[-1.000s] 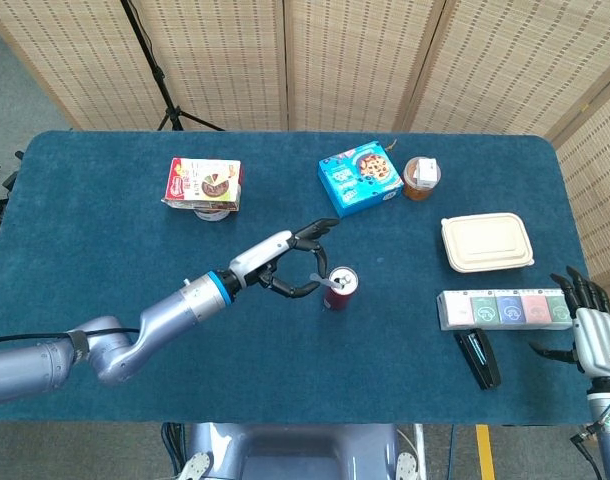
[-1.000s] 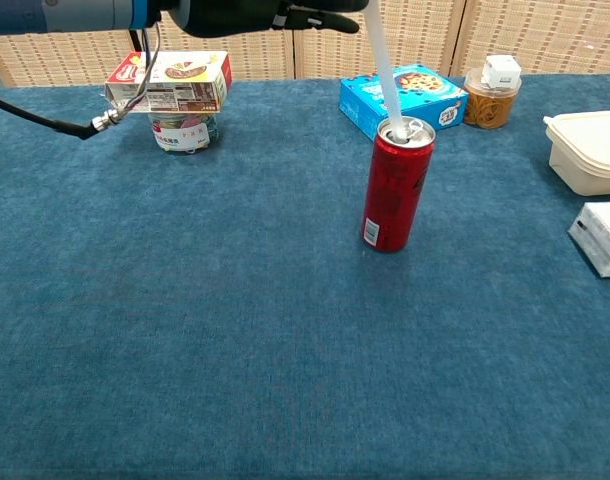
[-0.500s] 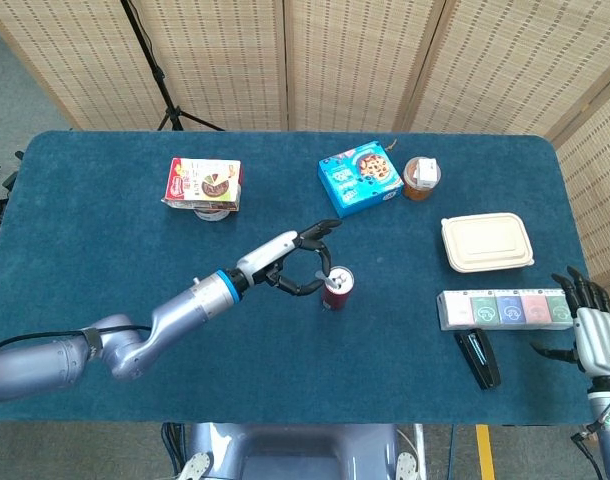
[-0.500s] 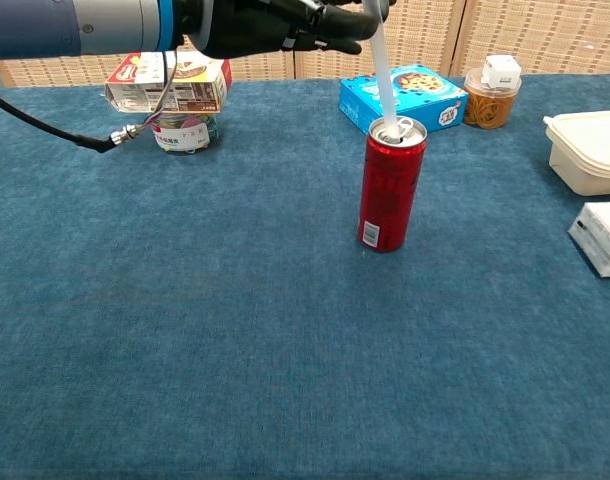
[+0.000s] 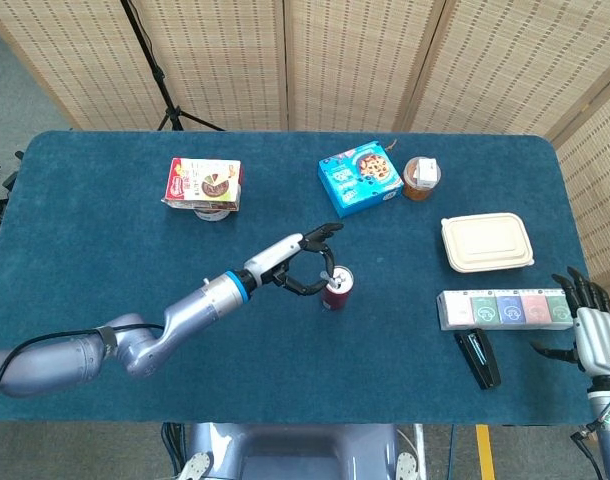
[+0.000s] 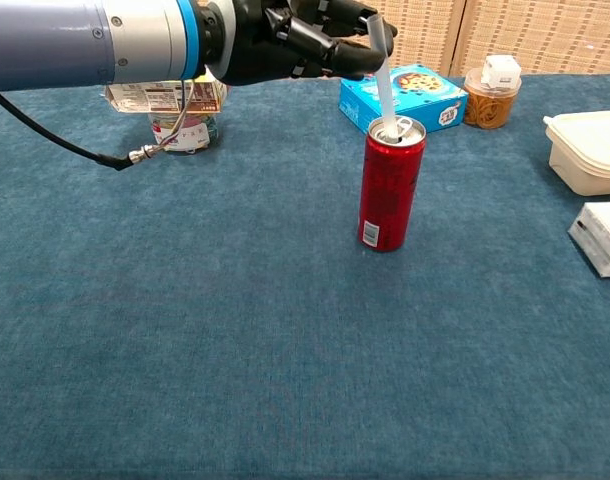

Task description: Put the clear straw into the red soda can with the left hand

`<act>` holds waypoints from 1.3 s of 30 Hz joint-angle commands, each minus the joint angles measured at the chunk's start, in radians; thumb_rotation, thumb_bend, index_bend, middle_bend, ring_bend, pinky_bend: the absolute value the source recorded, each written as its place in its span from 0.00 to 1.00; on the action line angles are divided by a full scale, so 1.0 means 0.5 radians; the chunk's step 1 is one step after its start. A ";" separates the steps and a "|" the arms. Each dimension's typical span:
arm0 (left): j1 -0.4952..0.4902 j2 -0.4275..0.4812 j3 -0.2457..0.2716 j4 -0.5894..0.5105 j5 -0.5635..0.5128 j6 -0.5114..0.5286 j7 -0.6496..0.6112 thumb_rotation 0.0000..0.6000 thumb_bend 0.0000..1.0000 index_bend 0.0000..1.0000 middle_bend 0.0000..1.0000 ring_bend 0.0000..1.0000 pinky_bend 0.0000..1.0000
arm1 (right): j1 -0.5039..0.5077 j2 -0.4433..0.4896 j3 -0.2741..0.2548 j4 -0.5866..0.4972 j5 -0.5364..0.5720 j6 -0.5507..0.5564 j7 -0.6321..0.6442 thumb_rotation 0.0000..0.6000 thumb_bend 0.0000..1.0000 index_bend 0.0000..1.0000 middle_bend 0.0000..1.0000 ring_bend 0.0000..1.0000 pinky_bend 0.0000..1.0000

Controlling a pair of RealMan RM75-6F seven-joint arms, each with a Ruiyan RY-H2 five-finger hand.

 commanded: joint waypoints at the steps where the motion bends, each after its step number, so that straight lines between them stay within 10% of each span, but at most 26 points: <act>1: -0.004 -0.015 -0.002 0.016 -0.006 -0.011 0.023 1.00 0.41 0.63 0.00 0.00 0.04 | -0.001 0.003 0.000 -0.003 -0.001 0.001 0.003 1.00 0.00 0.10 0.00 0.00 0.00; 14: 0.004 -0.114 -0.010 0.084 -0.071 -0.029 0.124 1.00 0.41 0.59 0.00 0.00 0.04 | -0.002 0.010 0.001 -0.005 0.003 -0.005 0.011 1.00 0.00 0.10 0.00 0.00 0.00; 39: 0.245 0.277 -0.095 -0.237 0.167 0.325 0.186 1.00 0.27 0.00 0.00 0.00 0.00 | -0.021 0.033 -0.008 -0.047 -0.048 0.051 0.021 1.00 0.00 0.10 0.00 0.00 0.00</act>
